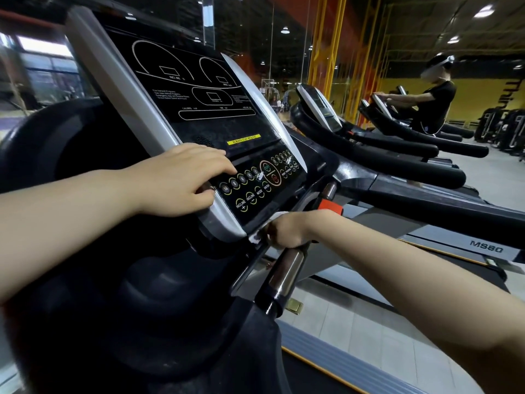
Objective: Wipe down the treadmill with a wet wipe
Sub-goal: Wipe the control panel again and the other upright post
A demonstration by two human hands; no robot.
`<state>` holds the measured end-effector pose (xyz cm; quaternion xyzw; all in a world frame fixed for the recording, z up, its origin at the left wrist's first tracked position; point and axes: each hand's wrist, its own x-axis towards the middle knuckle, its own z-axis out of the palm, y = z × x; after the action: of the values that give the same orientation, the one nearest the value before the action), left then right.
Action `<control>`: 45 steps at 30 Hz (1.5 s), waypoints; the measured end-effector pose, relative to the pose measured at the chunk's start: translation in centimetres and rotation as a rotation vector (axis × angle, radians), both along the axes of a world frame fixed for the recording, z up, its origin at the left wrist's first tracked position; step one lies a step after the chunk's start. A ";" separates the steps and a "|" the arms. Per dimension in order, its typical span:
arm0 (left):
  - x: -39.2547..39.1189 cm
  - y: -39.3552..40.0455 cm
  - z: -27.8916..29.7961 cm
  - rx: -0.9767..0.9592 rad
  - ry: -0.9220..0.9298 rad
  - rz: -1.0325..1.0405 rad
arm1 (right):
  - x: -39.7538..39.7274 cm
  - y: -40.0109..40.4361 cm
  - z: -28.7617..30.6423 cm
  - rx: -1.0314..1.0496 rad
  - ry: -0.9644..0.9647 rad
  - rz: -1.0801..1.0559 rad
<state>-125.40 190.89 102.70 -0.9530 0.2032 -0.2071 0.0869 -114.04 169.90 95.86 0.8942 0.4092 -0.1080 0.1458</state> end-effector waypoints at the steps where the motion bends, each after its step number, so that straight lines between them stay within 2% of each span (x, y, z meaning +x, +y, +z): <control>1: 0.0 0.0 -0.1 0.003 0.002 0.003 | 0.5 0.3 0.3 -0.070 -0.023 -0.011; 4: 0.2 0.1 0.0 0.018 0.000 0.007 | 2.7 1.3 0.3 -0.339 -0.215 -0.106; 6: 0.2 0.3 0.1 0.048 0.007 0.019 | 3.8 1.8 -0.1 -0.434 -0.367 -0.200; 8: 0.4 0.5 0.1 0.091 0.026 0.033 | 4.3 1.8 -0.4 -0.438 -0.403 -0.200; 12: 0.6 0.4 0.1 0.160 0.082 0.049 | 3.3 1.9 -0.8 -0.397 -0.303 -0.176; 17: 0.4 0.3 0.6 0.164 0.112 0.042 | 0.8 0.6 -0.5 0.093 -0.094 -0.112; 22: -0.1 -0.4 0.8 0.142 0.165 0.068 | -2.9 -0.6 0.1 0.327 0.170 -0.051; 25: -0.3 -0.8 0.7 0.142 0.161 0.068 | -6.0 -1.7 -0.1 0.470 0.250 -0.028; 28: -0.6 -1.1 0.5 0.078 0.178 0.034 | -9.5 -3.5 0.1 0.619 0.220 -0.042; 33: -2.6 -2.3 1.0 0.022 0.182 -0.148 | -16.2 -6.9 1.2 0.852 0.013 -0.164; 40: -8.6 -6.5 2.1 -0.092 0.470 -0.279 | -25.5 -8.9 1.0 1.055 -0.140 -0.405; 43: -12.2 -8.5 0.6 -0.131 0.566 -0.429 | -29.8 -8.8 0.6 1.278 -0.120 -0.475; 45: -15.1 -9.5 -0.4 -0.231 0.637 -0.541 | -33.1 -8.4 0.1 1.467 -0.113 -0.506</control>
<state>-140.48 181.42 102.35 -0.8852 0.4379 0.0608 -0.1451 -147.14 161.47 95.95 0.8323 0.1516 0.2062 -0.4916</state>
